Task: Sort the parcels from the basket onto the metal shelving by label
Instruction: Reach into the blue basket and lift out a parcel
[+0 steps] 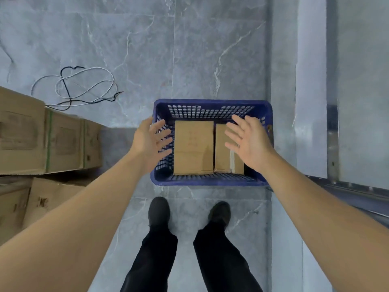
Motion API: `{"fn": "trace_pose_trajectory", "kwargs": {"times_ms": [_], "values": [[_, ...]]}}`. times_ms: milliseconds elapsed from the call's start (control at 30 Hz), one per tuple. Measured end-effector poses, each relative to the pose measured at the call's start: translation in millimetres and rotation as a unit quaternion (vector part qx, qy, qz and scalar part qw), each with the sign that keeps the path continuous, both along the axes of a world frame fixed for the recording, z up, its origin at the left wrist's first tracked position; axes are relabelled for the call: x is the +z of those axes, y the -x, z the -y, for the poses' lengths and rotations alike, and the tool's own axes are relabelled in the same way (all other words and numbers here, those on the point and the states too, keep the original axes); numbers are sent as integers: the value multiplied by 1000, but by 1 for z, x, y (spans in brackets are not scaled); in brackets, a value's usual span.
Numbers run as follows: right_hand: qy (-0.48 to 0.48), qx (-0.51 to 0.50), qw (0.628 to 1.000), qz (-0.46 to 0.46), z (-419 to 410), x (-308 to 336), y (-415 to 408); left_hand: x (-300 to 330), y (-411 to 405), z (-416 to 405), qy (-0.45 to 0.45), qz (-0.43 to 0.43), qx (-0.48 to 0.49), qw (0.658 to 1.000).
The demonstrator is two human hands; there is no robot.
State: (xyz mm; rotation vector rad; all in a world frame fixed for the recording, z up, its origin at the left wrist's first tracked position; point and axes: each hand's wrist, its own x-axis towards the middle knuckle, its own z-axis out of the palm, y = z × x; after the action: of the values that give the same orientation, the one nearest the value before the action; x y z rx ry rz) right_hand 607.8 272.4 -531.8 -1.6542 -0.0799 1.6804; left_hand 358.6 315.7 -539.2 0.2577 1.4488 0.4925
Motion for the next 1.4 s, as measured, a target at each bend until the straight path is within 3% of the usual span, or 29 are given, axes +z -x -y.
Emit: {"fn": "trace_pose_trajectory", "kwargs": {"times_ms": [300, 667, 1233, 1400], "values": [[29, 50, 998, 13, 0, -117, 10, -105, -10, 2, 4, -39, -38, 999], [65, 89, 992, 59, -5, -213, 19, -202, -4, 2, 13, -82, -62, 995], [151, 128, 977, 75, -10, -258, 37, -251, -17, 5, 47, -83, -125, 988], [133, 124, 981, 66, -2, -250, 36, -254, -19, 13, 59, -88, -107, 989]]}}
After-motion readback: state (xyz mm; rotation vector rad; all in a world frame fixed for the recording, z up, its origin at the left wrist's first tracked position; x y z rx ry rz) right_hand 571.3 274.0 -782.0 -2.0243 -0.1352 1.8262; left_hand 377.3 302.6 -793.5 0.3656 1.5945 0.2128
